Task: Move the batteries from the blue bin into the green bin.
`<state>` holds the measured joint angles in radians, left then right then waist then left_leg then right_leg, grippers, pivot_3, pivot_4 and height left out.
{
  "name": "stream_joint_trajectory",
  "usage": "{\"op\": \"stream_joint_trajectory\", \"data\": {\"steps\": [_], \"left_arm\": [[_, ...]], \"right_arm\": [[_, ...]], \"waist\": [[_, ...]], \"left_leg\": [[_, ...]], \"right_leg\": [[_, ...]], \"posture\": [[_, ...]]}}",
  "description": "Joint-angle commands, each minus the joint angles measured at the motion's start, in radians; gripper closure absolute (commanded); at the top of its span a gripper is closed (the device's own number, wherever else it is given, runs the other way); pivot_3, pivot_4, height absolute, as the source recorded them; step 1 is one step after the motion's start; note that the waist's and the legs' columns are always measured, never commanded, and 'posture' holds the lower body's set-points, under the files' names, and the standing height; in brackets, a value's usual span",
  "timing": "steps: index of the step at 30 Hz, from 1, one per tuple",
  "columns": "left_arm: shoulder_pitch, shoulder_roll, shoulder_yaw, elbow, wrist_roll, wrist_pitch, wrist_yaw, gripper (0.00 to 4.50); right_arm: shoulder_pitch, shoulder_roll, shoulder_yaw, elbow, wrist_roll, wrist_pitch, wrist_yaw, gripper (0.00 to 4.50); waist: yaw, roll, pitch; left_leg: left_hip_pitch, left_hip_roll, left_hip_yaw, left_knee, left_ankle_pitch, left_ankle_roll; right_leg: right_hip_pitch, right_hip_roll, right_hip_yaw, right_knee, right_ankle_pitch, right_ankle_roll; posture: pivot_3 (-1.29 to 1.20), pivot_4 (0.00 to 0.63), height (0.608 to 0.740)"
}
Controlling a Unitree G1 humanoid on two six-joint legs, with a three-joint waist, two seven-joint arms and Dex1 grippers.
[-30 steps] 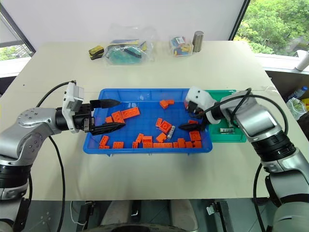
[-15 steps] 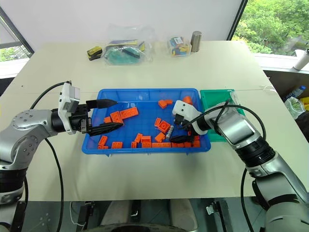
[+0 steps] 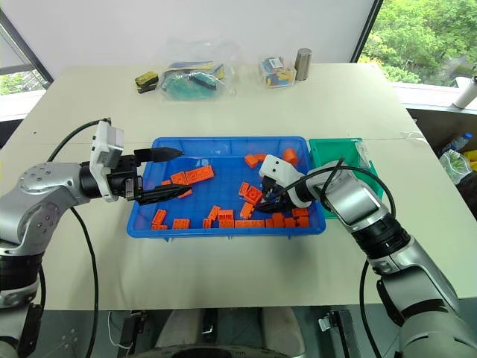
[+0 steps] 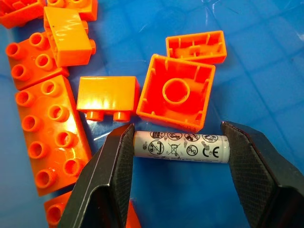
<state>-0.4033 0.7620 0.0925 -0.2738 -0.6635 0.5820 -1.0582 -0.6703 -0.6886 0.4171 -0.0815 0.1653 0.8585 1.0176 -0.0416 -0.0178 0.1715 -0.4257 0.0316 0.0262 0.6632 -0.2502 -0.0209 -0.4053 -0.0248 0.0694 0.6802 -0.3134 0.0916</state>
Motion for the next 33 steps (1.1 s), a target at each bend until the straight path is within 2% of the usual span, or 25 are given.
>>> {"op": "stream_joint_trajectory", "data": {"steps": [1, 9, 14, 18, 22, 23, 26, 29, 33], "left_arm": [[-0.026, -0.003, 0.001, 0.009, 0.001, -0.014, -0.011, 0.0], [-0.029, -0.017, -0.012, 0.019, 0.009, -0.023, -0.026, 0.0], [-0.04, -0.017, -0.015, 0.043, 0.017, -0.029, -0.04, 0.0], [-0.042, -0.018, -0.029, 0.056, 0.033, -0.04, -0.056, 0.0], [-0.056, -0.022, -0.036, 0.071, 0.039, -0.042, -0.063, 0.0], [-0.063, -0.021, -0.036, 0.076, 0.039, -0.04, -0.065, 0.0], [-0.075, -0.016, -0.029, 0.089, 0.039, -0.034, -0.071, 0.0], [-0.078, 0.001, -0.002, 0.113, 0.036, -0.029, -0.072, 0.0], [-0.047, 0.075, 0.091, 0.153, 0.019, -0.028, -0.094, 0.0]], "right_arm": [[-0.007, -0.019, -0.067, -0.082, 0.043, 0.046, 0.006, 2.24], [-0.159, -0.068, -0.38, -0.073, 0.187, 0.256, -0.049, 2.24], [-0.047, -0.238, -0.48, -0.021, 0.131, 0.163, -0.086, 2.24], [0.034, -0.265, -0.534, 0.039, 0.117, 0.124, -0.15, 2.24], [0.083, -0.248, -0.549, 0.067, 0.103, 0.072, -0.2, 0.26], [0.082, -0.238, -0.552, 0.079, 0.104, 0.057, -0.21, 0.02], [0.077, -0.227, -0.567, 0.107, 0.124, 0.007, -0.206, 0.02], [0.094, -0.264, -0.601, 0.128, 0.171, -0.087, -0.101, 0.02], [0.179, -0.397, -0.674, 0.195, 0.219, -0.351, 0.205, 0.02]], "waist": [[0.0, 0.0, 0.0], [0.003, 0.0, 0.0], [0.021, 0.0, 0.0], [0.02, 0.0, 0.0], [0.017, 0.0, 0.0], [0.016, 0.0, 0.0], [0.019, 0.0, 0.0], [0.022, 0.0, 0.0], [0.027, 0.0, 0.001]], "left_leg": [[0.0, 0.0, 0.0, 0.0, 0.0, 0.0], [0.0, 0.0, 0.0, 0.0, 0.0, 0.0], [-0.001, 0.0, 0.0, 0.0, 0.0, 0.0], [0.0, 0.0, 0.002, 0.0, 0.0, 0.0], [0.0, 0.0, 0.002, 0.0, 0.0, 0.0], [0.0, 0.0, 0.001, 0.0, 0.0, 0.0], [0.0, 0.0, 0.002, 0.0, 0.0, 0.0], [0.0, 0.0, 0.002, 0.0, 0.0, 0.0], [-0.001, 0.0, 0.001, 0.0, 0.0, 0.0]], "right_leg": [[0.0, 0.0, 0.0, 0.0, 0.0, 0.0], [-0.001, -0.001, 0.0, 0.0, 0.0, 0.0], [0.0, -0.001, 0.0, -0.001, 0.0, 0.0], [0.0, 0.0, 0.001, -0.001, 0.0, 0.0], [-0.001, 0.002, 0.002, 0.0, 0.0, 0.0], [-0.001, 0.002, 0.002, 0.0, 0.0, 0.0], [-0.001, 0.002, 0.002, 0.0, 0.0, 0.0], [-0.001, 0.002, 0.002, 0.0, 0.0, 0.0], [-0.001, 0.002, 0.001, 0.0, -0.001, 0.001]], "posture": [[0.0, 0.15, 0.74], [0.0, 0.15, 0.74], [0.0, 0.15, 0.74], [0.0, 0.15, 0.74], [0.0, 0.15, 0.74], [0.0, 0.15, 0.74], [0.0, 0.15, 0.74], [0.0, 0.15, 0.74], [0.0, 0.15, 0.74]]}}
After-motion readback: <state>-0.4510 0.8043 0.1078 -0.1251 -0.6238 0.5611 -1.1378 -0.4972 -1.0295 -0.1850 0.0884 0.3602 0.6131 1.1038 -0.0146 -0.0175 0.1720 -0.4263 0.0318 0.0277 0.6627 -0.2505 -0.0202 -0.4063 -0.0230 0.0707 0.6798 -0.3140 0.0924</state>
